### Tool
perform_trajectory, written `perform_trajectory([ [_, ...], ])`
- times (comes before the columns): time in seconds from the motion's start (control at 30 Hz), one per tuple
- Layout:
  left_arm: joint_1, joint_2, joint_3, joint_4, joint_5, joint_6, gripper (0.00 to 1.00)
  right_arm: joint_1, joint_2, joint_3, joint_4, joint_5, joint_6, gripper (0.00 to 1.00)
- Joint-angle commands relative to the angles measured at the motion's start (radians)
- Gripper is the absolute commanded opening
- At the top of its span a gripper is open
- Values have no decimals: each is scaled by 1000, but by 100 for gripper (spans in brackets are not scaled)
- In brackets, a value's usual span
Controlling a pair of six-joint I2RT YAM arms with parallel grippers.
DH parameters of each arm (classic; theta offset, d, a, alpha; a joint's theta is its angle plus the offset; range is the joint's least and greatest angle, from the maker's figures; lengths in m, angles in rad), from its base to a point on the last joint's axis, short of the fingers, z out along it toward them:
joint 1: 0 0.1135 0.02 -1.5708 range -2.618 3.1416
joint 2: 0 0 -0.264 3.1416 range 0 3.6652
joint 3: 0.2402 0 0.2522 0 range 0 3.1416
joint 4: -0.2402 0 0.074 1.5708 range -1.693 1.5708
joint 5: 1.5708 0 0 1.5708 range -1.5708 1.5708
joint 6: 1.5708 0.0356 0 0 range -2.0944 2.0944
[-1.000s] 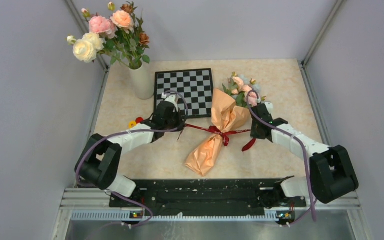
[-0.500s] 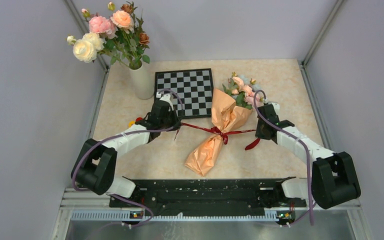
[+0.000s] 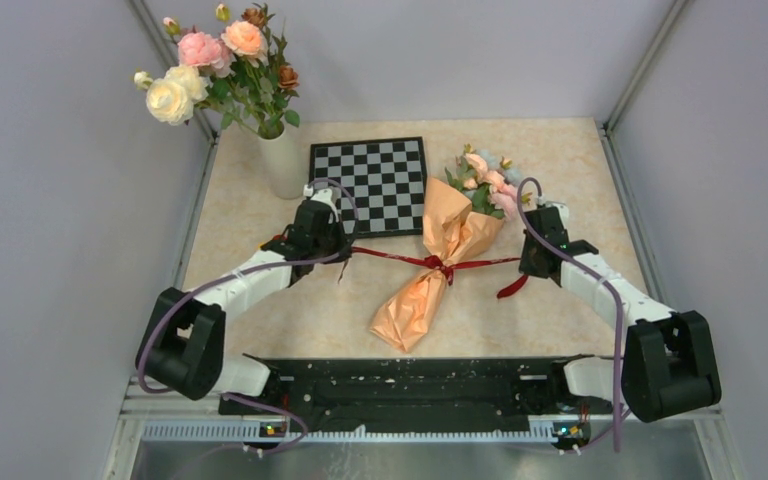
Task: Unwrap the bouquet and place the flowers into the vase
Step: Untie the ribbon from the wrapping paper.
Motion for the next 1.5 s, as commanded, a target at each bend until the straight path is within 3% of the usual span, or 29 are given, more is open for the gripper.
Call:
perform_trajectory([
  [0.0, 14, -45, -3, -31, -21, 44, 0, -16, -31, 25, -16, 39, -32, 0],
  [0.93, 88, -146, -51, -47, -7, 52, 0, -47, -96, 49, -104, 267, 50, 0],
  [1.47, 126, -174, -61, -58, 8, 53, 0, -95, -100, 28, -90, 271, 70, 0],
])
